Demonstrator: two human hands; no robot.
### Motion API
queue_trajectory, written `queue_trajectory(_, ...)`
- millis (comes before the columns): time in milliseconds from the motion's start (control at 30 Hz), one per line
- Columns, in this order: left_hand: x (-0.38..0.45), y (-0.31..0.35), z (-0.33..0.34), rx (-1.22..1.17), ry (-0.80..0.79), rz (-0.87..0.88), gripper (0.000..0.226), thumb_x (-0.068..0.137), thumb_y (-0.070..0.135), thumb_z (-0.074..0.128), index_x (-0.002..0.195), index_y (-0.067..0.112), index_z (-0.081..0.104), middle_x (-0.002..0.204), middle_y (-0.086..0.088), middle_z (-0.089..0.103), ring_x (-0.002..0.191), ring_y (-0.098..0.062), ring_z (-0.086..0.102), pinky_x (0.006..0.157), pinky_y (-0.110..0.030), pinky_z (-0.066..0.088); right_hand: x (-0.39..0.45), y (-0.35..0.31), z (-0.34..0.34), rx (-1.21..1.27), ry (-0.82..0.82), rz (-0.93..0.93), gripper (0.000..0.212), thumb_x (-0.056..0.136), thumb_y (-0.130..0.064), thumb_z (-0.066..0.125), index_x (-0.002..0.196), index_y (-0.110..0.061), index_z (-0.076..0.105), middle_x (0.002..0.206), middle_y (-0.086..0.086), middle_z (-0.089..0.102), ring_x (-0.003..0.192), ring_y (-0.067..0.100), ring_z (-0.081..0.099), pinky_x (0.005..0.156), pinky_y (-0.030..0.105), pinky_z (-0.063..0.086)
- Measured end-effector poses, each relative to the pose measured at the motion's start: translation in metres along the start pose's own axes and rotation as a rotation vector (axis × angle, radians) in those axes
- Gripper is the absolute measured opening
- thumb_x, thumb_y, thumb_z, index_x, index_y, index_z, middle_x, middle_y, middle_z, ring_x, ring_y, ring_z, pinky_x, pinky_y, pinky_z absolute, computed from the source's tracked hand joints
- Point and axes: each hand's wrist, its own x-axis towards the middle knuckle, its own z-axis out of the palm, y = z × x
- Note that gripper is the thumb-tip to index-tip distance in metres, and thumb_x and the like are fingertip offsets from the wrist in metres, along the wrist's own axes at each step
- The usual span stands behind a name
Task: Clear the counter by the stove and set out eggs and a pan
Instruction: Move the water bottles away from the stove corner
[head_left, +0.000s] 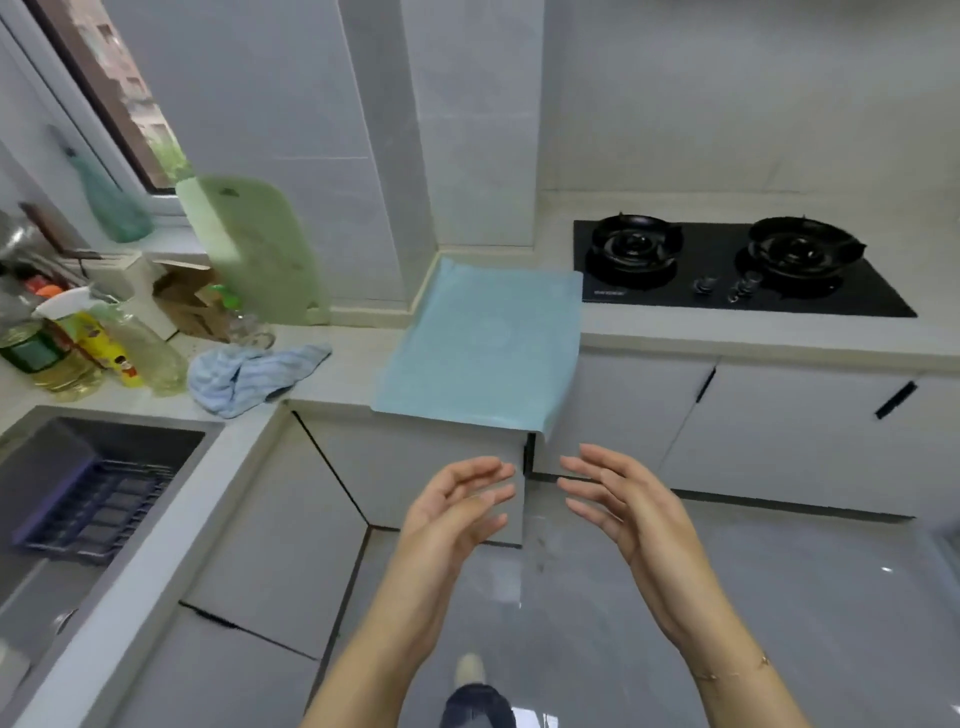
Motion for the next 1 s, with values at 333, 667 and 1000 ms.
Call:
queue_trajectory(333,0.137,0.0,0.111,0.033,-0.228,-0.072,0.03,0.085,0.006,0.063,0.115,0.004,0.06,0.116,-0.004,0.07,0.113,-0.019,0.063,0.105,-0.043,0.045,0.096,-0.036,-0.094,0.044,0.257,-0.022,0.025,0.098,-0.008,0.044,0.115,-0.005,0.061,0.11,0.009,0.072,0.1,0.021,0.069,0.095,0.038,0.052)
queue_trajectory(667,0.274,-0.009,0.248,0.076,-0.446,-0.13,0.025,0.094,0.005,0.048,0.114,0.01,0.062,0.115,-0.002,0.071,0.11,-0.019,0.065,0.101,-0.041,0.047,0.183,-0.098,-0.203,0.063,0.523,-0.081,0.025,0.097,-0.007,0.045,0.115,-0.005,0.062,0.109,0.009,0.072,0.103,0.028,0.067,0.095,0.041,0.051)
queue_trajectory(1000,0.324,-0.052,0.419,0.164,-0.581,-0.207,0.028,0.094,0.002,0.046,0.116,0.006,0.062,0.117,-0.005,0.069,0.111,-0.022,0.064,0.105,-0.047,0.044,0.205,-0.138,-0.364,0.12,0.646,-0.14,0.028,0.098,-0.009,0.041,0.116,-0.007,0.063,0.11,0.009,0.072,0.102,0.028,0.068,0.094,0.042,0.052)
